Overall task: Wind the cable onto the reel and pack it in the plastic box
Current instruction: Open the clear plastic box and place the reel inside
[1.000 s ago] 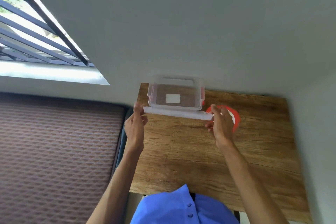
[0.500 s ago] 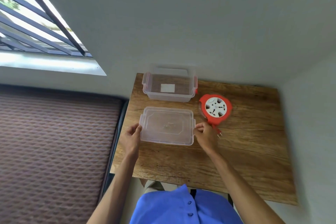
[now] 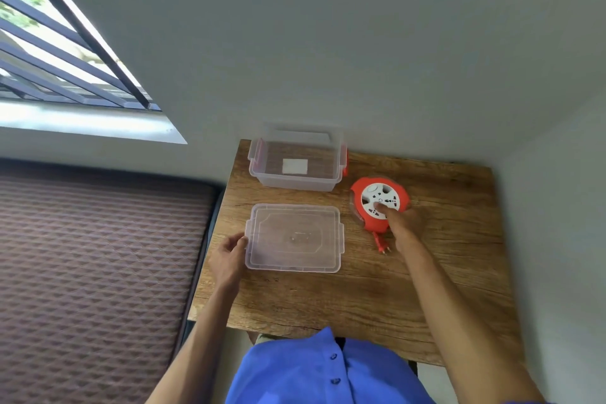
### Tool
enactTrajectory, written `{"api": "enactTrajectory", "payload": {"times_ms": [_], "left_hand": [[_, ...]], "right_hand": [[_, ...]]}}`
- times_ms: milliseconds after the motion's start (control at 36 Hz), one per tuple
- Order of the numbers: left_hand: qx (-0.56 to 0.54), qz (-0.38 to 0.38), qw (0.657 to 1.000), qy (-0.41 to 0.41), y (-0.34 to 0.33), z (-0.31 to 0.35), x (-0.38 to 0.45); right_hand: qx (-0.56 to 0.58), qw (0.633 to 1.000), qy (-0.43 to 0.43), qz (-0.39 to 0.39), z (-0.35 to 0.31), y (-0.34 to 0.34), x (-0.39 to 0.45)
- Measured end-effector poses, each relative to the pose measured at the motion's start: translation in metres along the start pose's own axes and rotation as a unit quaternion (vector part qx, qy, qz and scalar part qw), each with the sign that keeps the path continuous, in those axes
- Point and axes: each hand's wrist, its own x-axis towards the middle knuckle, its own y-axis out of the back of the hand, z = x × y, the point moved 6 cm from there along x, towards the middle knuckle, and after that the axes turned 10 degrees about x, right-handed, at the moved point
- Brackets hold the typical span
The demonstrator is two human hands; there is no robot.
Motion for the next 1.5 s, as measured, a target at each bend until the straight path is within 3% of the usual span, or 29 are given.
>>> {"api": "enactTrajectory", "payload": {"times_ms": [167, 306, 472, 583, 722, 833, 917, 1000, 1111, 1167, 1194, 1250, 1306, 1361, 1417, 1500], "left_hand": [[0.018, 0.018, 1.0, -0.007, 0.004, 0.009, 0.003], [0.054, 0.031, 0.993, -0.102, 0.003, 0.036, 0.001], [0.059, -0.021, 0.978, -0.2, -0.028, 0.093, -0.001], [0.056, -0.098, 0.961, -0.252, -0.052, 0.13, -0.007], [0.072, -0.193, 0.933, -0.297, -0.074, 0.173, -0.03], [0.086, -0.362, 0.884, -0.282, -0.095, 0.186, -0.05], [0.067, -0.389, 0.882, -0.259, -0.094, 0.185, -0.051], [0.001, -0.356, 0.903, -0.241, -0.079, 0.182, -0.042], [-0.088, -0.288, 0.93, -0.213, -0.049, 0.184, -0.023], [-0.134, -0.258, 0.937, -0.194, -0.035, 0.188, -0.011], [-0.154, -0.247, 0.939, -0.183, -0.028, 0.19, -0.006], [-0.18, -0.23, 0.941, -0.171, -0.017, 0.197, 0.003], [-0.177, -0.224, 0.942, -0.177, -0.012, 0.208, 0.012], [-0.165, -0.228, 0.941, -0.188, -0.01, 0.22, 0.02], [-0.15, -0.241, 0.938, -0.197, -0.011, 0.229, 0.027], [-0.094, -0.257, 0.939, -0.209, -0.017, 0.236, 0.035]], "right_hand": [[0.053, 0.992, -0.081, -0.085, -0.009, -0.015, 0.014], [0.044, 0.997, 0.018, -0.066, -0.028, -0.006, 0.015], [0.036, 0.995, 0.057, -0.078, -0.037, 0.003, 0.012], [0.034, 0.992, 0.067, -0.102, -0.044, 0.019, 0.004], [0.008, 0.967, 0.1, -0.234, -0.077, 0.024, -0.025], [-0.022, 0.938, 0.114, -0.326, -0.106, -0.004, -0.055], [-0.041, 0.92, 0.125, -0.368, -0.118, -0.027, -0.07], [-0.041, 0.932, 0.179, -0.312, -0.137, -0.035, -0.076], [-0.004, 0.958, 0.277, -0.072, -0.15, -0.007, -0.06], [0.071, 0.972, 0.22, -0.039, -0.135, 0.0, -0.047], [0.08, 0.982, 0.16, -0.068, -0.123, -0.005, -0.044], [0.033, 0.977, 0.054, -0.202, -0.101, -0.032, -0.047], [0.033, 0.934, -0.005, -0.354, -0.09, -0.066, -0.062], [0.108, 0.888, -0.045, -0.446, -0.092, -0.095, -0.077], [0.156, 0.871, -0.035, -0.465, -0.105, -0.118, -0.083], [0.185, 0.894, 0.007, -0.408, -0.124, -0.14, -0.075]]}}
